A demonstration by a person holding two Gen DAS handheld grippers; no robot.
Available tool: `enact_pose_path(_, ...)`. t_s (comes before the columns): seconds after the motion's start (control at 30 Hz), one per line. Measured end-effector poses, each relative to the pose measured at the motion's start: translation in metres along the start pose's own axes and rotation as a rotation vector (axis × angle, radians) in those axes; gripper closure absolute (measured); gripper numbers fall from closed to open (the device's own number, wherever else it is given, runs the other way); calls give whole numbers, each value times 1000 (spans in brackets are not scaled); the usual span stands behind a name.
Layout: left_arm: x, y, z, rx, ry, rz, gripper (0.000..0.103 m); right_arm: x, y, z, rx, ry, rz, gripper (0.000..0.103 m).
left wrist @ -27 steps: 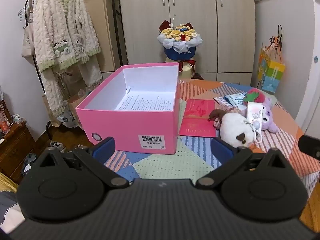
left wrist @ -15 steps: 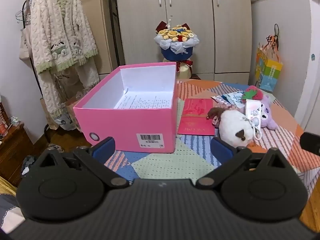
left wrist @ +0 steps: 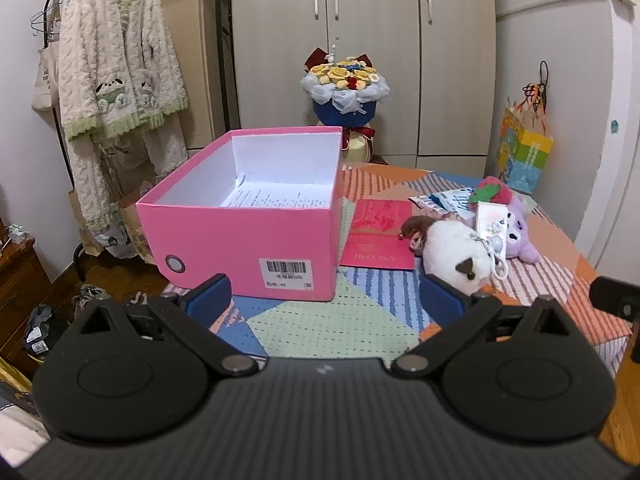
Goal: Organize soft objects
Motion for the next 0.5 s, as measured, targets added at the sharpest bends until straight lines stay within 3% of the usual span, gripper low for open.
enact_pose_path(0.5, -2, 4, 24, 42, -15, 2, 0, 0, 8, 24, 50, -2, 2, 2)
Point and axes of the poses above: each gripper's, at about its wrist camera, not at the fingertips, and z roughly against the way its jaws point, x to its right, y to its top, the point moved 9 cm from there along -z, roughly the way its jaws point, and after that the axes turned 2 degrees about -y, right-handed, at the moved point
